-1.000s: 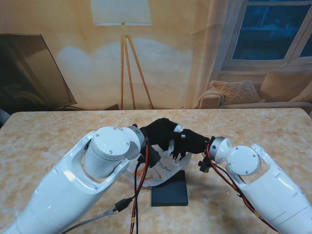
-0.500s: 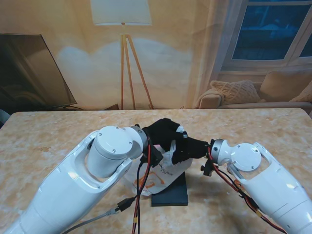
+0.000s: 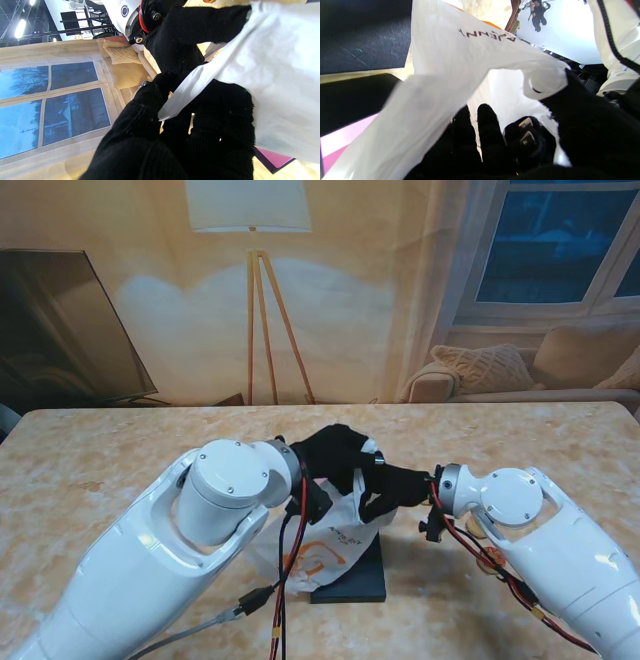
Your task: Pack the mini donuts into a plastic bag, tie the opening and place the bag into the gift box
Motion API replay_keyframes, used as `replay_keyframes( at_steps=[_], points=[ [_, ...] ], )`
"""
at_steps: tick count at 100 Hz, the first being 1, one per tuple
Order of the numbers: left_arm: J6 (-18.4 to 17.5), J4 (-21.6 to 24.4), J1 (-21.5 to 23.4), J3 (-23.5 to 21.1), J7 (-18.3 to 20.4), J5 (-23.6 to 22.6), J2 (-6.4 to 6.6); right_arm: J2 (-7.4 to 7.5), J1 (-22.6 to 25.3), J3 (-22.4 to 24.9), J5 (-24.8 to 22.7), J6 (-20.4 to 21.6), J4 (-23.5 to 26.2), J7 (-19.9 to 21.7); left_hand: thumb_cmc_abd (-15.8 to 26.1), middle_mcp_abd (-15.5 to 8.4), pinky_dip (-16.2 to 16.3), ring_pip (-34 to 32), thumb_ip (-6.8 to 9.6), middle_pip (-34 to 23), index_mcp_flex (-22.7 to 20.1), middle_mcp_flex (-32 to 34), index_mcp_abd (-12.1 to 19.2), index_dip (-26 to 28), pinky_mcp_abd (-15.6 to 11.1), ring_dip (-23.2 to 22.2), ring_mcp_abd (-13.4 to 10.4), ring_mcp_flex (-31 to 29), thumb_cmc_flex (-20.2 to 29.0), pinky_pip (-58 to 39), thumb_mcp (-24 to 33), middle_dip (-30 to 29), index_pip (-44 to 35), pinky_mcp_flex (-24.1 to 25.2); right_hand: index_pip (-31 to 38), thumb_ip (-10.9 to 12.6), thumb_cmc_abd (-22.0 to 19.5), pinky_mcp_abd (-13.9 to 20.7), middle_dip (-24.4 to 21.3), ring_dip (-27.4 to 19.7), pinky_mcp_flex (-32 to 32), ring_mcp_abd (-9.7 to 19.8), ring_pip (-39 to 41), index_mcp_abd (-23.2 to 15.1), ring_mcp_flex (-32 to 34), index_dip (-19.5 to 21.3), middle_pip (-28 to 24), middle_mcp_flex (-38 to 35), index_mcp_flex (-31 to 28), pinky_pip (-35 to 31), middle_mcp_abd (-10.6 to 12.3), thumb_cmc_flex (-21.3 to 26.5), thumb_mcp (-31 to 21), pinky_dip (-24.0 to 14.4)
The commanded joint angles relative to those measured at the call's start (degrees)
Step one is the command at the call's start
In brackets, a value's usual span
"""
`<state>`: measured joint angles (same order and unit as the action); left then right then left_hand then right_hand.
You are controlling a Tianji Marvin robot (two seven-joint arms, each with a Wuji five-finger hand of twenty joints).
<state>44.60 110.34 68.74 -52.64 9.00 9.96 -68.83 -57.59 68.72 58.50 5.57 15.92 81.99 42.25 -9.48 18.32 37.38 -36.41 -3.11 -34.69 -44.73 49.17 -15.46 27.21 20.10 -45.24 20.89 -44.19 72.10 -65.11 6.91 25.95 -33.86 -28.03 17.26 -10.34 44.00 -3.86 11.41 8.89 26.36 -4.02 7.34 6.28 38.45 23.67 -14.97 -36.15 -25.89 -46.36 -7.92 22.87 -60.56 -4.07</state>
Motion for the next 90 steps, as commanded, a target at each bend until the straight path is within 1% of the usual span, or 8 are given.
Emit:
replay_keyframes(
  at_steps=[1,18,28,40,56,62,70,90],
  points=[
    [-0.3,0.1,0.2,-0.2,0.8,-0.2,0.05,0.09,0.0,-0.5,-0.4,0.7,0.5,1.6,-1.2,-1.2,-0.9,0.4,-0.89,4.5,-0.9,-2.8,1.9,0.3,-2.0,0.4,0.2,1.4,1.9,0.3,0.6,-0.6,-0.6,0.3,-2.4,0.8,-0.1,-0.3,-1.3,-1.8,-2.7,-1.8,-1.5,0.2,-3.4,-0.8,1.8,2.9,0.9,2.8,-1.7,-3.4,1.4,1.1],
    [-0.7,0.0,0.1,-0.1,1.2,-0.3,0.21,0.88,-0.4,-0.7,-0.8,1.6,0.6,3.9,-1.1,-1.0,-0.9,0.5,-0.89,4.5,-1.0,-2.8,1.9,0.2,-1.8,0.3,0.4,1.5,1.9,0.4,0.7,-0.6,-0.6,0.5,-5.1,1.2,-3.9,-2.0,-2.4,-2.5,-7.8,-4.0,-2.8,1.1,-8.2,-0.3,3.8,7.0,2.4,4.7,-4.0,-5.6,4.8,0.7],
    [-0.7,-0.1,0.1,-0.1,1.4,-0.3,0.29,0.89,0.2,-0.5,-2.5,2.3,1.3,2.5,-1.1,-1.0,-0.8,0.5,-0.9,4.6,-1.0,-2.8,1.7,0.3,-1.6,0.3,0.4,1.7,1.9,0.3,0.7,-0.6,-0.6,0.8,-5.1,1.6,-6.5,-2.3,-2.6,-2.5,-8.5,-4.1,-2.3,0.8,-8.3,0.9,3.8,7.2,1.3,4.0,-4.2,-4.6,7.4,-0.3],
    [-0.6,-0.1,0.1,-0.1,1.6,-0.5,0.38,0.35,2.5,1.1,-4.9,0.6,3.7,-1.0,-1.0,-1.0,-0.6,0.3,-0.93,4.4,-1.0,-2.9,1.9,0.6,-1.4,0.1,0.5,1.8,1.9,0.1,0.7,-0.4,-0.8,1.3,5.9,3.2,-15.5,-4.3,1.7,1.0,-3.9,-1.5,3.7,-6.8,2.2,6.8,-2.1,-5.6,-11.3,-2.0,2.2,6.7,15.2,-3.8],
    [-1.2,-0.2,0.1,-0.3,2.2,-1.0,0.71,0.36,4.4,3.0,-6.5,-0.4,5.9,-2.1,-1.0,-1.0,-0.1,-0.1,-0.94,4.2,-1.0,-2.8,1.8,0.8,-1.2,-0.4,0.6,1.9,1.9,-0.4,0.6,-0.1,-0.9,1.7,9.1,4.0,-20.5,-6.2,5.2,4.6,-3.6,-0.1,5.5,-10.3,5.7,8.0,-1.9,-9.8,-13.3,-5.8,4.9,8.8,20.7,-6.0],
    [-1.3,-0.2,0.2,-0.4,2.3,-1.2,0.79,0.2,5.8,4.1,-7.1,-1.1,7.2,-3.2,-0.9,-0.9,0.1,-0.2,-0.96,4.2,-1.0,-2.8,1.8,0.8,-1.2,-0.6,0.6,1.8,1.9,-0.5,0.5,0.0,-0.9,1.7,15.5,0.5,-22.1,-7.1,6.4,6.0,-3.3,0.1,6.1,-12.1,7.2,3.9,-2.3,-11.8,-13.4,-6.9,5.6,13.9,27.1,-6.8],
    [-1.4,-0.1,0.4,-0.5,2.3,-1.4,0.85,0.06,7.5,5.7,-7.2,-2.6,8.9,-3.8,-0.8,-0.9,0.4,-0.5,-0.94,4.0,-1.1,-2.8,1.8,1.0,-1.1,-0.9,0.5,1.9,1.9,-0.8,0.5,0.1,-1.1,1.9,23.3,0.0,-22.9,-7.8,7.5,7.7,-3.3,-0.4,7.3,-13.5,8.4,-1.2,-3.0,-13.4,-12.5,-8.3,5.6,17.7,30.9,-7.7],
    [-1.8,-0.1,1.0,-1.0,2.2,-1.6,0.93,-0.02,11.6,9.4,-10.3,-2.8,12.7,-6.4,-0.7,-1.0,0.9,-0.8,-0.96,3.7,-0.8,-3.0,1.9,1.2,-1.0,-1.5,0.5,2.2,1.9,-1.0,0.3,0.6,-1.2,2.6,30.5,0.2,-23.4,-7.9,8.9,8.9,-3.0,0.8,8.2,-15.4,9.5,-2.2,-4.1,-14.7,-12.7,-9.5,5.8,20.9,32.6,-8.5]
  ],
)
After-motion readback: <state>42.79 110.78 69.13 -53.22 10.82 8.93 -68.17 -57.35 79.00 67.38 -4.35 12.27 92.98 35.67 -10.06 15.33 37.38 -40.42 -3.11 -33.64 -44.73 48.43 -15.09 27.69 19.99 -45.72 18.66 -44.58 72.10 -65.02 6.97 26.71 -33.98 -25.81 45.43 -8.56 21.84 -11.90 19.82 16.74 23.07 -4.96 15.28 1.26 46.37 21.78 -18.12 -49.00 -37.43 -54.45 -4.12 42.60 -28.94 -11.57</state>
